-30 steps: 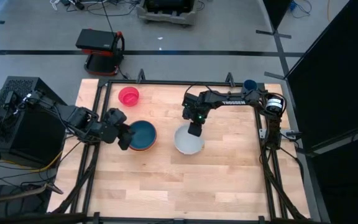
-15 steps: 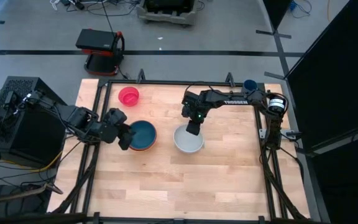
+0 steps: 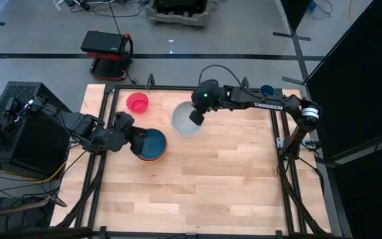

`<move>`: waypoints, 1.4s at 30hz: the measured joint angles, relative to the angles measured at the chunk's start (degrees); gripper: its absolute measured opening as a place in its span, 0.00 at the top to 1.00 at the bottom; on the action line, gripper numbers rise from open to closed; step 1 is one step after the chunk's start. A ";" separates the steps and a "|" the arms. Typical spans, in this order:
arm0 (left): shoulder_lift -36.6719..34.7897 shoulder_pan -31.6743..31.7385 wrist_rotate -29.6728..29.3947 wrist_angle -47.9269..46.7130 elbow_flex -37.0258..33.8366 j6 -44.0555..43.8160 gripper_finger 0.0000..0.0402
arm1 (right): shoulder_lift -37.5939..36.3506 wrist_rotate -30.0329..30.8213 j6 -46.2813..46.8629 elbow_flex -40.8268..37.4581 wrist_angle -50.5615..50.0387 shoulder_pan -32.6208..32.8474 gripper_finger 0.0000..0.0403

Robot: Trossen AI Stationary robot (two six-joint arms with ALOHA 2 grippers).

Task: Nest bowls inside each other
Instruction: Stack the white bowl on the dark blue bowl

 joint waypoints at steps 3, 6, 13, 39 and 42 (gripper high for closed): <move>0.42 0.40 -3.07 1.16 0.00 0.07 0.75 | -1.14 5.60 -0.09 1.33 2.71 0.84 1.00; 0.83 0.79 -6.15 2.33 0.00 0.13 0.77 | -2.28 11.20 -0.17 2.66 5.42 1.67 1.00; 5.70 5.02 -7.21 5.24 0.00 1.64 0.71 | -2.48 13.24 0.03 2.97 6.12 2.32 1.00; 14.65 16.33 -4.10 32.11 0.00 13.53 0.28 | -2.30 14.35 0.03 2.88 7.84 1.99 1.00; 15.65 16.85 -3.98 32.24 -0.02 12.67 0.33 | -2.30 14.35 0.03 2.84 7.58 2.21 1.00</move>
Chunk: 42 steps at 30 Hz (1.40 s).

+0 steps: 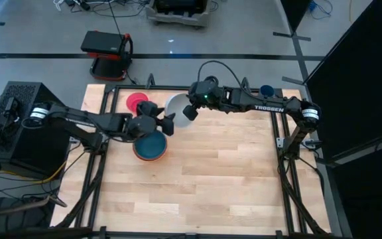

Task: Nest bowls inside each other
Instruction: Stack the white bowl on the dark blue bowl

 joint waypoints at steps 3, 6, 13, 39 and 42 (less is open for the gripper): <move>0.23 0.37 -0.02 0.04 0.00 -0.74 0.43 | 0.00 -0.02 0.00 0.00 0.00 0.05 1.00; 0.24 0.45 -0.10 0.01 -0.02 -0.75 0.58 | 0.00 -0.10 -0.06 0.00 -0.01 0.05 1.00; 0.24 0.55 0.08 -0.35 -0.03 -1.78 0.74 | 0.03 -0.92 -0.69 -0.01 -0.08 0.06 1.00; -0.08 0.77 2.25 -2.83 0.04 -3.44 1.00 | 0.05 -3.46 -1.85 0.02 0.65 0.13 0.94; -0.34 0.79 2.54 -3.34 0.04 -3.37 1.00 | 0.03 -4.11 -1.97 0.05 1.43 0.17 0.89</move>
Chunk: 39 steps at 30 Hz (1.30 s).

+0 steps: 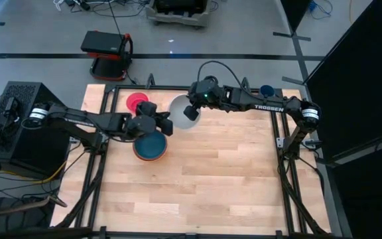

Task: Nest bowls inside each other
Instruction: Stack the white bowl on the dark blue bowl

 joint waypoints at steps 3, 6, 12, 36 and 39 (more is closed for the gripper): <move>-0.26 0.02 0.29 -0.50 0.00 0.07 1.00 | -0.02 -0.65 -0.12 0.03 0.77 0.04 0.85; -0.51 0.03 0.58 -1.01 0.00 0.15 1.00 | -0.03 -1.30 -0.25 0.07 1.55 0.08 0.80; -1.03 0.07 1.17 -2.02 0.00 0.29 1.00 | -0.07 -2.61 -0.49 0.14 3.10 0.15 0.70; -4.46 0.15 1.84 -10.54 0.07 -1.08 1.00 | 0.00 -8.87 -0.83 2.23 4.51 -1.44 0.44; -5.23 0.16 2.04 -11.93 0.07 -1.23 1.00 | 0.01 -9.41 -0.84 2.73 3.92 -1.79 0.43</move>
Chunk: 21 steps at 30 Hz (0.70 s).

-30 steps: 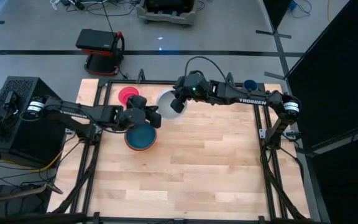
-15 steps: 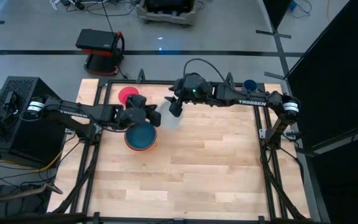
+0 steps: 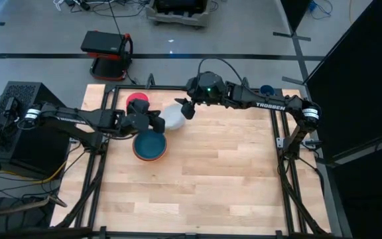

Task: Nest bowls inside each other
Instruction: Stack the white bowl on the dark blue bowl

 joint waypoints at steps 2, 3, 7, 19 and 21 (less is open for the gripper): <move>-0.51 0.00 0.13 -0.93 0.00 -0.10 1.00 | 0.00 -0.36 0.00 0.33 -0.39 -0.24 0.42; -0.77 0.00 0.20 -1.39 0.00 -0.15 1.00 | 0.01 -0.54 -0.01 0.50 -0.59 -0.36 0.42; -0.96 1.30 7.03 -1.81 0.00 4.14 0.99 | 0.01 -1.44 0.01 0.62 -0.56 -1.11 0.42; 4.28 8.53 25.41 -0.17 0.00 17.73 0.71 | 0.01 -2.57 0.11 0.58 -1.56 -3.16 0.42; 5.81 9.08 27.37 0.51 -0.01 19.85 0.67 | 0.01 -2.64 0.12 0.57 -1.90 -3.43 0.42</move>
